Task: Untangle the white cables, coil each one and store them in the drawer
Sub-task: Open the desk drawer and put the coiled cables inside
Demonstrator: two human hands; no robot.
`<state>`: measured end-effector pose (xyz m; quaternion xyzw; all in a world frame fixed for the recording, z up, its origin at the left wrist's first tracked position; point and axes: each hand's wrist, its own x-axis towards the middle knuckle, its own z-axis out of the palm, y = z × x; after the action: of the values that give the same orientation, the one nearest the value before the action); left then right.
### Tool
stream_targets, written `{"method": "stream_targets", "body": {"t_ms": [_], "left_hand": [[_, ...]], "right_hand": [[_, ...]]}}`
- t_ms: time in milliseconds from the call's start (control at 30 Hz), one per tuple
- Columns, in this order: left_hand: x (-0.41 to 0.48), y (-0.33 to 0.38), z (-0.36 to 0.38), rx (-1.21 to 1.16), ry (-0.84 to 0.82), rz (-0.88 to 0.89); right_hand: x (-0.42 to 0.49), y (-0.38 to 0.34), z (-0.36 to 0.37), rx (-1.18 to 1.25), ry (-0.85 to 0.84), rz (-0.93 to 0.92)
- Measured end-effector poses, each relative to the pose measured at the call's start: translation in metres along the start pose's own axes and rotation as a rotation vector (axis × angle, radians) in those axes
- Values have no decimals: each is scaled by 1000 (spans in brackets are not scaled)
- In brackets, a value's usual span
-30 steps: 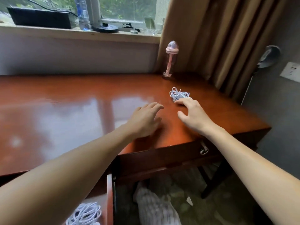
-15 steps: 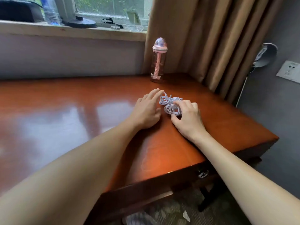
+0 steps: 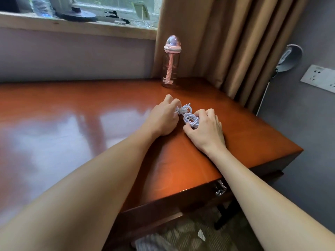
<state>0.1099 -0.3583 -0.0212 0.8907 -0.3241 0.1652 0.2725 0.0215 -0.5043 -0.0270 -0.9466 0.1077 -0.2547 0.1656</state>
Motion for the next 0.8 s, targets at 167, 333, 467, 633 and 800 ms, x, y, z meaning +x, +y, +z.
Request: {"method": "stream_targets", "body": {"t_ms": [167,333,467,633,800], "left_hand": [[-34,5,-19,7,44,-56],[-85,-4,-48,7,83,-173],[-131,-7,-76,-62,85,-186],[-185,2,-108,-61,96,-216],[-252,3,-145,-137,121,-204]], "right_hand": [[-7,-4,-9,39,-73,-45],[-28,-17,-24,80,-158,-151],[-62,-34,-34,125,-201,-228],[-104,-59,-45,223,-238,-245],[-145,-89,-53,344,-312,-329]]}}
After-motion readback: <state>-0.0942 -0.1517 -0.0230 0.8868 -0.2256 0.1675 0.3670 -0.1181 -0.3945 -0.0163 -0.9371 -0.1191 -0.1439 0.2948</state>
